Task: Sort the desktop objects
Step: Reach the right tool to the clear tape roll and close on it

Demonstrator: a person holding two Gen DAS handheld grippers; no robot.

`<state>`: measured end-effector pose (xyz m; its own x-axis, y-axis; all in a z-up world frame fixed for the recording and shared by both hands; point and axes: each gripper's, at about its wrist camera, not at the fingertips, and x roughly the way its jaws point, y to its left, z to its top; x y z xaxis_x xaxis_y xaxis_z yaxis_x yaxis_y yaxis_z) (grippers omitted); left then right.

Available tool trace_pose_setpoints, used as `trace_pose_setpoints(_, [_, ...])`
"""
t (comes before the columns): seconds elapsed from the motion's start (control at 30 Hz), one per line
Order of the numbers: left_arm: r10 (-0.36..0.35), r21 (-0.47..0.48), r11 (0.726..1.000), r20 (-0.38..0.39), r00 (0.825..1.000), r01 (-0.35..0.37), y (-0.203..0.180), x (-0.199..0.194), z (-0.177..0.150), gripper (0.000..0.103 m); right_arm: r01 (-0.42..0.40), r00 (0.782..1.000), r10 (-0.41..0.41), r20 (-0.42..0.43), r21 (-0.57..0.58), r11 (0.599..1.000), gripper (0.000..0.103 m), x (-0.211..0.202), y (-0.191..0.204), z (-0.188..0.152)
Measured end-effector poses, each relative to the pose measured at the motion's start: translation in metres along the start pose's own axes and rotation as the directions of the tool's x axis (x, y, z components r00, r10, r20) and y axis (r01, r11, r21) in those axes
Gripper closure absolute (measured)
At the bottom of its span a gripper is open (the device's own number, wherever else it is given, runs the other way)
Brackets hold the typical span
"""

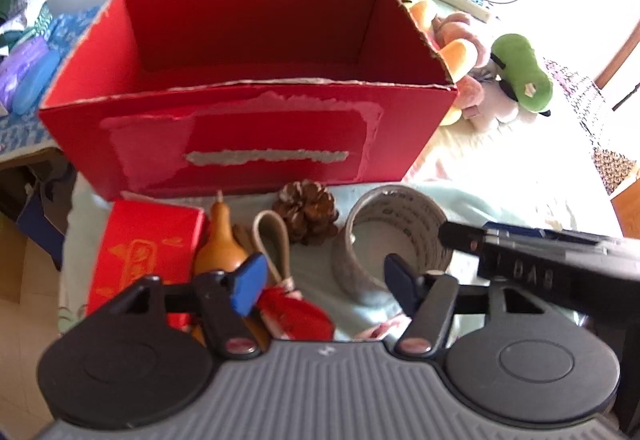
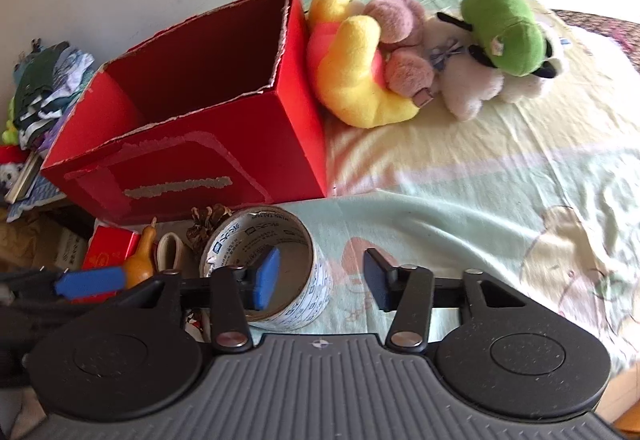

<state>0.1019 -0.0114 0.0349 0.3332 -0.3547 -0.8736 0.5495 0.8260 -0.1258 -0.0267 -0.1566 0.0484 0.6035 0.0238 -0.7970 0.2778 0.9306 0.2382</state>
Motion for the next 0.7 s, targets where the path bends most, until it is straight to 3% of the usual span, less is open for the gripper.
trace_pose_setpoints(0.13, [-0.012,-0.037,0.999,-0.075,0.997,0.010,-0.008,0.024,0.008,0.058,-0.041,0.998,0.040,-0.042,-0.041,0.998,0.061,0.013,-0.005,0.007])
trace_pose_setpoints(0.2, [-0.009,-0.051,0.999,-0.102,0.995,0.004,-0.012,0.033,0.009,0.076,-0.067,0.995,0.063,-0.082,-0.049,0.997,0.065,0.023,-0.010,0.013])
trace_pose_setpoints(0.3, [-0.007,-0.072,0.997,-0.122,0.993,-0.002,-0.016,0.042,0.011,0.088,-0.101,0.986,0.093,-0.138,-0.054,0.993,0.070,0.035,-0.015,0.016])
trace_pose_setpoints(0.33, [-0.009,-0.036,0.999,-0.128,0.992,0.004,-0.018,0.045,0.011,0.088,-0.108,0.984,0.098,-0.150,-0.059,0.992,0.074,0.038,-0.015,0.017])
trace_pose_setpoints(0.47, [0.026,-0.053,0.998,-0.124,0.992,-0.033,-0.023,0.049,0.010,0.093,-0.155,0.972,0.141,-0.188,-0.058,0.986,0.084,0.046,-0.020,0.019])
trace_pose_setpoints(0.7, [0.025,-0.051,0.998,-0.126,0.992,-0.032,-0.033,0.044,0.010,0.095,-0.171,0.965,0.146,-0.217,-0.100,0.980,0.086,0.043,-0.023,0.025])
